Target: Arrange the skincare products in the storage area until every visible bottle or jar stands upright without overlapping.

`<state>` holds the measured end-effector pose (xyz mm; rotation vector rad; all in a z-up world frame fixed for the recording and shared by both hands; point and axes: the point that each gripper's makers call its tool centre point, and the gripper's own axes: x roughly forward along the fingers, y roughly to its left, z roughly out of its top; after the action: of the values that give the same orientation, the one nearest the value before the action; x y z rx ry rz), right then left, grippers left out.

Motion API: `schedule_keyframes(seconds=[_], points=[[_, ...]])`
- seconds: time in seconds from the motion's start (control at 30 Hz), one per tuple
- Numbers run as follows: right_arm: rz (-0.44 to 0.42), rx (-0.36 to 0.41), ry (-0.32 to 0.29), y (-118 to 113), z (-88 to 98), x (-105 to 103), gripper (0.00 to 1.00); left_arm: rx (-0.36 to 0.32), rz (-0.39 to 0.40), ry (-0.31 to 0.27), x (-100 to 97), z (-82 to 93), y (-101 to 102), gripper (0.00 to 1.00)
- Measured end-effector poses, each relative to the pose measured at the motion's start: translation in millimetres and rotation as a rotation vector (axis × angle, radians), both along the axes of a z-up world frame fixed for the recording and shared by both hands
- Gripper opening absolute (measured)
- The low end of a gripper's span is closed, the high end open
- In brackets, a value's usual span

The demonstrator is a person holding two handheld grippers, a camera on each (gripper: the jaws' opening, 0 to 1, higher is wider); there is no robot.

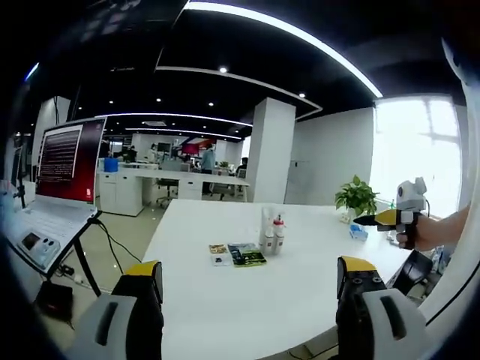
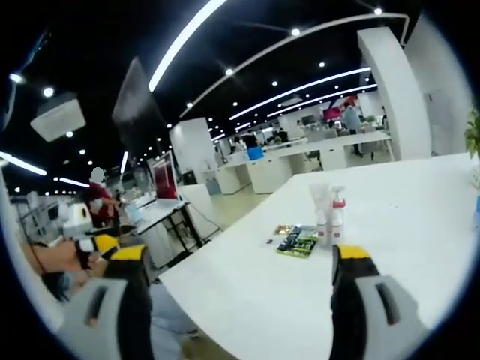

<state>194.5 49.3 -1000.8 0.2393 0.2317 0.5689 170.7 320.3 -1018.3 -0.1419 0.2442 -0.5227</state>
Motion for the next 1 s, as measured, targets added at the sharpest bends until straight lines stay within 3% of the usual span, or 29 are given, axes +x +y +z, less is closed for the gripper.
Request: schedule_keyframes(seconds=[0.57, 0.77, 1.0], points=[[-0.084, 0.009, -0.008, -39, 3.6, -4, 0.99, -0.01, -0.057, -0.002, 17.7, 1.0, -33, 1.0], [-0.106, 0.006, 0.022, -46, -5.8, -7, 0.99, -0.012, -0.058, 0.002, 19.6, 0.4, -34, 1.0], [-0.112, 0.004, 0.015, -48, -5.1, -6, 0.99, -0.017, -0.063, -0.002, 20.9, 1.9, -34, 1.0]])
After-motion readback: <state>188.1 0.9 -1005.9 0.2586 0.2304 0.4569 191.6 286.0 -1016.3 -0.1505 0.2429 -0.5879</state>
